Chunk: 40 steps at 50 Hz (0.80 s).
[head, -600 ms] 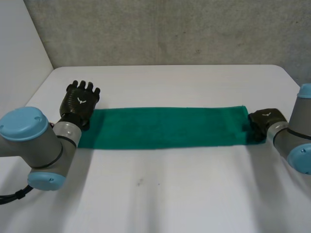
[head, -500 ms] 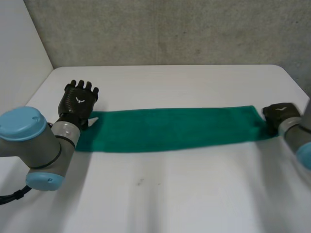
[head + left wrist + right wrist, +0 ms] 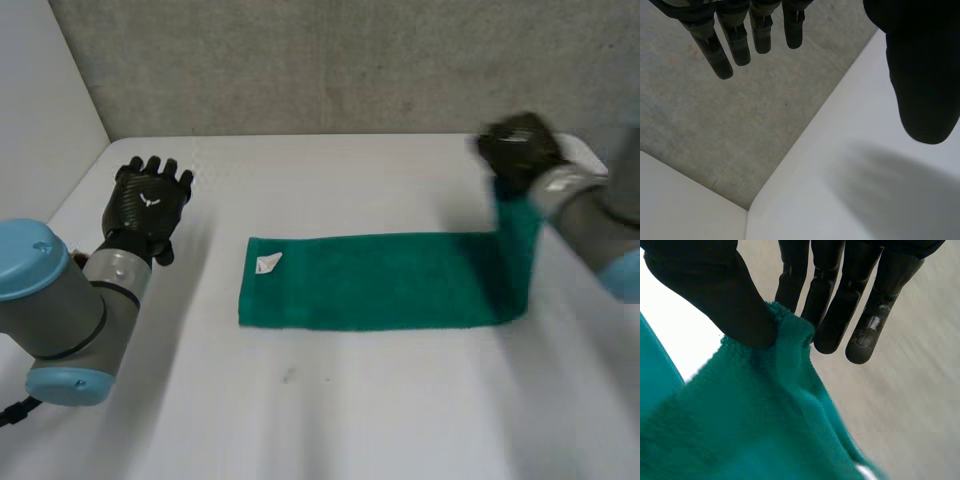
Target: Fold the towel.
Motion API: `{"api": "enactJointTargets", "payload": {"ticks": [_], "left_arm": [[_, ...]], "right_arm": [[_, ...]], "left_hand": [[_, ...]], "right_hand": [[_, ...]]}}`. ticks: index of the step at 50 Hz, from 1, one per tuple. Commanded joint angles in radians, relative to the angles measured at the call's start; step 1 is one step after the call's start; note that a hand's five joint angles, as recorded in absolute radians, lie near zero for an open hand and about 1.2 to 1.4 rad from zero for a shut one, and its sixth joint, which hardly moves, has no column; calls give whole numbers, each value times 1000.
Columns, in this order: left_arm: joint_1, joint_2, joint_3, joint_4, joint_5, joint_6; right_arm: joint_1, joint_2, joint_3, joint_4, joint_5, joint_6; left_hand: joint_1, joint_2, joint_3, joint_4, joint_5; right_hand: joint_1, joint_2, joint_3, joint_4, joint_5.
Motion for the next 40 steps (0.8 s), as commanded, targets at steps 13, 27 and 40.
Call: {"api": "enactJointTargets", "payload": {"ticks": [13, 27, 40], "left_arm": [[-38, 54, -29, 0, 0, -42], [-207, 0, 95, 1, 3, -119], [-267, -150, 212, -163, -18, -228]], "right_arm": [[501, 352, -210, 25, -164, 18], [358, 128, 9, 66, 62, 223], [146, 116, 258, 26, 149, 212]], "left_hand": [[-11, -18, -30, -21, -35], [-6, -12, -24, -15, -29], [9, 2, -9, 0, -14]], "right_hand": [[419, 212, 201, 193, 227], [-792, -999, -1010, -1019, -984], [137, -71, -82, -90, -56]]}}
